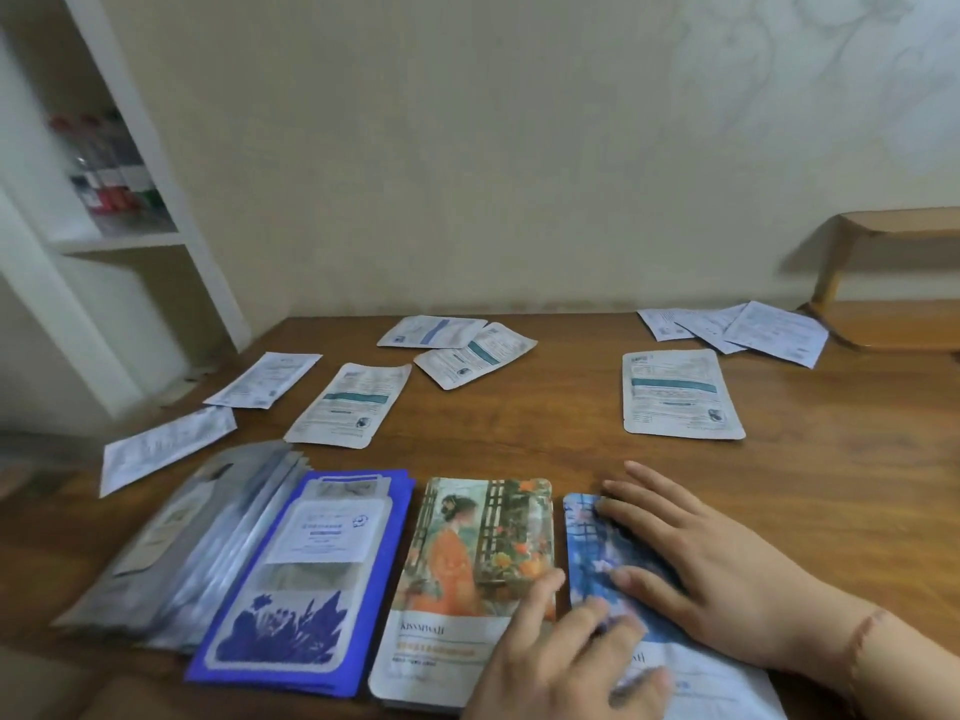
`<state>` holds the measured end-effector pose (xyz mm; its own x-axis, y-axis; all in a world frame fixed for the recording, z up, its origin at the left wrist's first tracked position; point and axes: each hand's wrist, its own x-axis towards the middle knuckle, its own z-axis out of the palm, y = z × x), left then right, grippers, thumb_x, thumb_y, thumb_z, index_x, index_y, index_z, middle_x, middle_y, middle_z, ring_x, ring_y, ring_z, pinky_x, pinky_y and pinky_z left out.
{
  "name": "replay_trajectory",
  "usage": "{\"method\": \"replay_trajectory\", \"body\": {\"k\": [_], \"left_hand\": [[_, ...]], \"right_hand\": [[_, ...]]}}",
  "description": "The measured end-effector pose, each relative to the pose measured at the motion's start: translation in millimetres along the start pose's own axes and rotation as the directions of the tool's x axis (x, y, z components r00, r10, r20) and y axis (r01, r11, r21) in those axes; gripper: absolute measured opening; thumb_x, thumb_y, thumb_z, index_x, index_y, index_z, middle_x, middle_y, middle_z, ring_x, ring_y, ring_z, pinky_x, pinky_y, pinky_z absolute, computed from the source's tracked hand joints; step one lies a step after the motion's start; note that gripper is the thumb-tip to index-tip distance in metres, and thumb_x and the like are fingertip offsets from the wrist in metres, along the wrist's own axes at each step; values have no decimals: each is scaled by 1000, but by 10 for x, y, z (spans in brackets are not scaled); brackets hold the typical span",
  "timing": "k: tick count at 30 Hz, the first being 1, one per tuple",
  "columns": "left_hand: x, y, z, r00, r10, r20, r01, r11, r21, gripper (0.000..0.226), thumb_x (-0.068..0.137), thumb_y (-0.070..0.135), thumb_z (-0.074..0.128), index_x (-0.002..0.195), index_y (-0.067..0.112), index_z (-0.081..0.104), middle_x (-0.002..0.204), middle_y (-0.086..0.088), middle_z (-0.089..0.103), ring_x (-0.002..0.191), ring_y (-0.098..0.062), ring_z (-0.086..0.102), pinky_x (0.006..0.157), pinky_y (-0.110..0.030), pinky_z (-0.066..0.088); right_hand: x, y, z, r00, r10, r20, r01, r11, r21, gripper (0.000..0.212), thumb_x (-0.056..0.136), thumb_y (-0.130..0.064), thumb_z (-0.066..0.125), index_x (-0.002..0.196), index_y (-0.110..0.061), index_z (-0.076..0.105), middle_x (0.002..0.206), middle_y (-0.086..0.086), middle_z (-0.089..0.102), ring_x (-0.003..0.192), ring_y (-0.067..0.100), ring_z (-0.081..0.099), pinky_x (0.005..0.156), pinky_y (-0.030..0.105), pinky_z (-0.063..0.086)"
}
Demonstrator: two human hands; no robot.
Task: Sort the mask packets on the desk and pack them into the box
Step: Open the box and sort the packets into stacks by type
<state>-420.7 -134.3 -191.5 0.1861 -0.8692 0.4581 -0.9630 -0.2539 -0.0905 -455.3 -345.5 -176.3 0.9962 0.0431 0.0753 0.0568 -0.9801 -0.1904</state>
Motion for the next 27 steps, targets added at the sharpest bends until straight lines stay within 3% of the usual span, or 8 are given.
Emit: {"method": "replay_trajectory", "body": {"k": [3,7,10,12,16,18,22,27], "left_hand": [[-23,-32,86,988,12,157,-15,1000,17,40,101,35,34,90,42,72,99,18,69,91,-3,64,98,-30,49],[-97,-154,148,943,-41,331,-37,974,225,33,100,43,34,124,37,55,128,18,50,119,-2,50,111,-30,34],[-224,-383,9,914,-125,387,38,973,226,42,106,29,5,135,37,34,142,20,34,139,-11,30,121,-41,12],[-157,-642,-236,919,-72,388,3,984,176,48,106,25,0,139,37,33,147,21,39,137,-6,39,116,-39,32],[296,-1334,-850,935,30,354,-51,998,48,43,99,51,31,133,34,51,148,6,45,139,-15,38,112,-46,36],[547,-1790,-888,855,-135,500,129,991,48,54,97,56,41,145,31,41,156,6,32,145,-15,24,118,-41,20],[854,-2751,-567,722,-382,577,435,899,52,61,95,57,47,147,28,37,151,5,39,137,-19,39,109,-43,38],[849,-3283,-282,611,-461,643,554,830,68,63,97,52,46,151,25,31,157,3,30,140,-21,34,109,-40,36]], "right_hand": [[17,-10,-35,990,19,143,-13,999,-43,85,68,-85,-17,145,-49,-13,151,-29,-25,133,-11,-34,113,16,-17],[32,-49,-100,984,26,175,-20,999,-32,75,67,-86,-16,136,-58,-22,144,-38,-30,128,-15,-38,111,13,-20],[53,-13,-111,987,49,151,-46,999,-22,69,88,-79,16,149,-49,2,157,-30,8,145,-4,-4,109,8,10],[155,-17,-192,997,27,76,-35,994,104,70,86,-80,30,148,-53,15,154,-31,22,145,-2,13,106,9,22],[757,-115,-434,998,16,-66,-10,996,91,67,72,-90,28,135,-67,25,139,-53,17,133,-18,24,105,7,22],[1241,-196,-500,993,-13,-114,15,1000,19,68,78,-79,38,139,-50,36,139,-39,31,130,-5,40,104,13,33],[2323,-246,-434,992,76,-103,-83,994,-64,54,90,-53,52,139,-31,47,142,-12,51,128,12,49,103,28,42],[3395,-238,-222,986,161,-54,-164,984,-70,49,93,-38,52,140,-24,47,142,-1,52,125,19,51,101,30,45]]}}
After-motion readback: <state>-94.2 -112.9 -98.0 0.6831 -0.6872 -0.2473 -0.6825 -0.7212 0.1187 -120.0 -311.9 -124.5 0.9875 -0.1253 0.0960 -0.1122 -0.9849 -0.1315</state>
